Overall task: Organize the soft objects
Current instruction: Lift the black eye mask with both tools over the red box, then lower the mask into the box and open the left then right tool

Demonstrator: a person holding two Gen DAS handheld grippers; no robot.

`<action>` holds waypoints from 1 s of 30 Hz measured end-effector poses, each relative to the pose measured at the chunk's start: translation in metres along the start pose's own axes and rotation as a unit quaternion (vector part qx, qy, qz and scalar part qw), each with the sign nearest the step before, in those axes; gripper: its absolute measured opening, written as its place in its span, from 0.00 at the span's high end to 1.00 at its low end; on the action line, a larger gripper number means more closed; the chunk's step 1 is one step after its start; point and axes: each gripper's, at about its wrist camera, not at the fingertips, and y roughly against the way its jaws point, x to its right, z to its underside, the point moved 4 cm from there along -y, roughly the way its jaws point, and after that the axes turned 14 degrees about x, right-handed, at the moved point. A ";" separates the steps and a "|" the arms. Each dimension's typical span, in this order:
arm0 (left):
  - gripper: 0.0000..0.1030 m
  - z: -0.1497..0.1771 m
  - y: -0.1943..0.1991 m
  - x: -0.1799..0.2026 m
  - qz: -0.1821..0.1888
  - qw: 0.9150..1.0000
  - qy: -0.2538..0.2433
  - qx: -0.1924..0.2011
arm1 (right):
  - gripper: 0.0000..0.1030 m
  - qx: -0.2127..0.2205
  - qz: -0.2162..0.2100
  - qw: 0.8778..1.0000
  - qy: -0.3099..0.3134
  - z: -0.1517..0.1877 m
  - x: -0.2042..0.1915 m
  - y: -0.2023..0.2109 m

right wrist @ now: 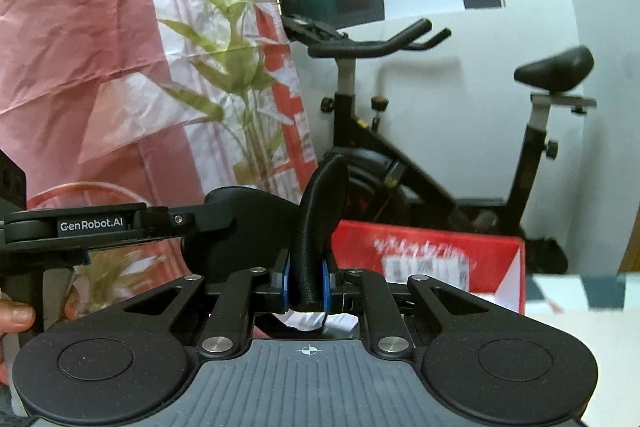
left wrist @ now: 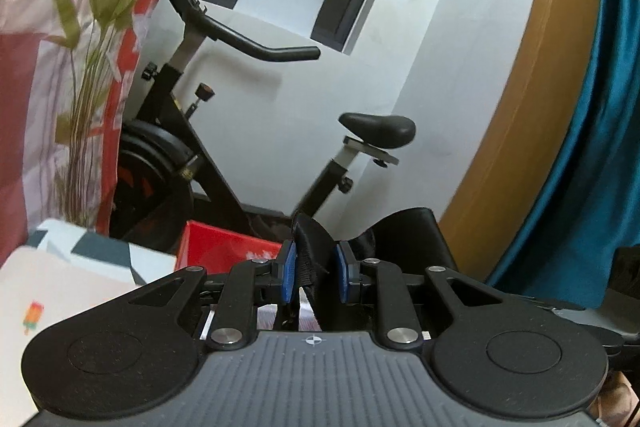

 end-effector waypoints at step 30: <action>0.77 0.065 -0.113 -0.050 -0.057 0.986 -0.056 -0.146 | 0.87 -0.187 0.158 0.963 -0.111 0.106 0.099 -0.128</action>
